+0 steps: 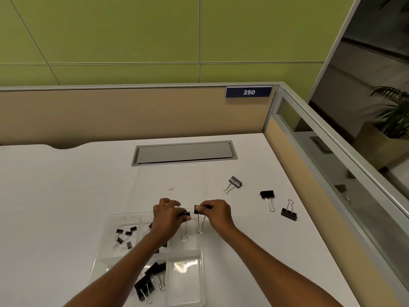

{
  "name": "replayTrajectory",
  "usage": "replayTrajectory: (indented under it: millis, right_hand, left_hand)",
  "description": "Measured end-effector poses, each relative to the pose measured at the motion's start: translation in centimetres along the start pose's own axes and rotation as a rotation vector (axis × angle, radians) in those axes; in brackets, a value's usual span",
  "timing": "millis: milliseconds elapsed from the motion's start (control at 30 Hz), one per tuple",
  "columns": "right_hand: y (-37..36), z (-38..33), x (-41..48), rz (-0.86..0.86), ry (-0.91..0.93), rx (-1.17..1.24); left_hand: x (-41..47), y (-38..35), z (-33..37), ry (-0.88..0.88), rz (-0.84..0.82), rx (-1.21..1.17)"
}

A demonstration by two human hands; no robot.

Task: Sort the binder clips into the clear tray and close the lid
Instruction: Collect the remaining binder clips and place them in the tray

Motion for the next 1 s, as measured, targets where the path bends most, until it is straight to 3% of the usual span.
replayTrajectory:
  millis: [300,567,900,1000]
  right_hand:
    - [-2.7,0.3,-0.4,0.054,0.059,-0.313]
    - [-3.3,-0.5,-1.0,0.065,0.098,-0.565]
    - [-6.1,-1.0,-1.9,-0.039,0.238,-0.925]
    - [-5.9,-0.9,-1.8,-0.041,0.244,-0.907]
  left_hand:
    - [-1.9,-1.9,-2.1,0.069,-0.093,0.052]
    - [-1.7,-0.5,-3.0,0.083,-0.019,-0.019]
    - [-1.0,-0.6,-1.7,0.071,-0.040,-0.070]
    - [-0.6,-0.9,-0.7,0.038,-0.041,-0.039]
Point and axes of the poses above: each hand's wrist, its own x-axis towards the middle knuckle, its own y-axis out of the back of the hand, z = x × y, the point moved 9 cm from there along x, towards the middle knuckle, and after that the axes turned 3 degrees about x, right-handed, at the moved point
